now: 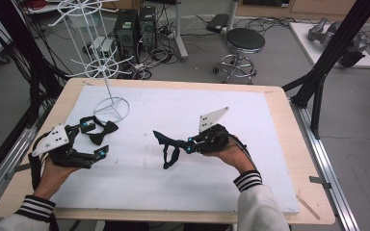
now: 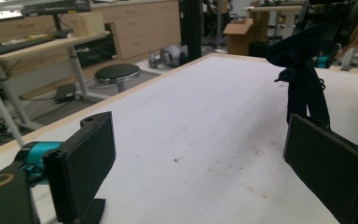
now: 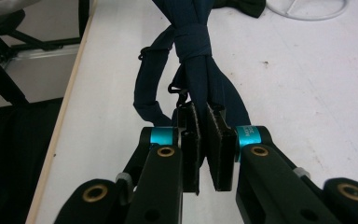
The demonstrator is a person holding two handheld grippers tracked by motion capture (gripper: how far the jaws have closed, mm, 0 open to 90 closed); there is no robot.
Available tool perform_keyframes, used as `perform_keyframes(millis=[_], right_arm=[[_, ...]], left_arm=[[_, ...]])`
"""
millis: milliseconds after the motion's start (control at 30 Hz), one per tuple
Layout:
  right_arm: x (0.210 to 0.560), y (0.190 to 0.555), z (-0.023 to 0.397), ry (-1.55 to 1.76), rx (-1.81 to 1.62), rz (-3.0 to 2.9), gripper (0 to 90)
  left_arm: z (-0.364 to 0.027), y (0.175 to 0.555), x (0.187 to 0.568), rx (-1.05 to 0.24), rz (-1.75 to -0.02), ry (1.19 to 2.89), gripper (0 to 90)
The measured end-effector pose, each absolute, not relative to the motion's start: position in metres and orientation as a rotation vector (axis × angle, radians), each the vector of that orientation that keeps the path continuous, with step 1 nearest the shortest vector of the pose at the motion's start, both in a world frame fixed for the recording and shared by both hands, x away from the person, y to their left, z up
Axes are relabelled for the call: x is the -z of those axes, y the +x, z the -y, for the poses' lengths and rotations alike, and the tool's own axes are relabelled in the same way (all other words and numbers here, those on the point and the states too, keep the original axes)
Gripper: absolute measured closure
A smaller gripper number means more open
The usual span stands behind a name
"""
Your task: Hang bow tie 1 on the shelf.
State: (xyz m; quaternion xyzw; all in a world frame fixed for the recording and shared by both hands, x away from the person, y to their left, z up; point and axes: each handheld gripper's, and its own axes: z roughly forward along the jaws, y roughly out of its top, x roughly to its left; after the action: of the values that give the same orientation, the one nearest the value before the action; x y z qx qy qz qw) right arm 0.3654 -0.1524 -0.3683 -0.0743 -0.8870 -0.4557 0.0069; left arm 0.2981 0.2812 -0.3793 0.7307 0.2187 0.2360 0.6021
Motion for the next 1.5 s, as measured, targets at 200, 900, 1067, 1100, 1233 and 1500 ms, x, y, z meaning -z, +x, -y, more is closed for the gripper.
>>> perform_keyframes(millis=[200,900,1067,1100,1233,1500], right_arm=[[0.365,0.365,0.155,-0.229,1.467,2.752,85.1],[0.36,0.362,0.148,-0.205,1.57,2.684,84.8],[0.36,0.362,0.143,-0.19,1.562,2.674,84.9],[0.36,0.362,0.142,-0.186,1.568,2.676,84.9],[0.36,0.362,0.139,-0.175,1.564,2.671,84.9],[0.359,0.361,0.138,-0.174,1.56,2.673,84.8]], left_arm=[[-0.27,0.305,0.368,-0.486,-0.465,1.75,9.6],[-0.23,0.318,0.337,-0.37,-0.327,1.83,9.6],[-0.217,0.32,0.332,-0.348,-0.292,1.835,9.6],[-0.214,0.32,0.33,-0.345,-0.283,1.839,9.7],[-0.202,0.321,0.327,-0.332,-0.229,1.857,9.9],[-0.186,0.323,0.325,-0.315,-0.204,1.868,9.8]])
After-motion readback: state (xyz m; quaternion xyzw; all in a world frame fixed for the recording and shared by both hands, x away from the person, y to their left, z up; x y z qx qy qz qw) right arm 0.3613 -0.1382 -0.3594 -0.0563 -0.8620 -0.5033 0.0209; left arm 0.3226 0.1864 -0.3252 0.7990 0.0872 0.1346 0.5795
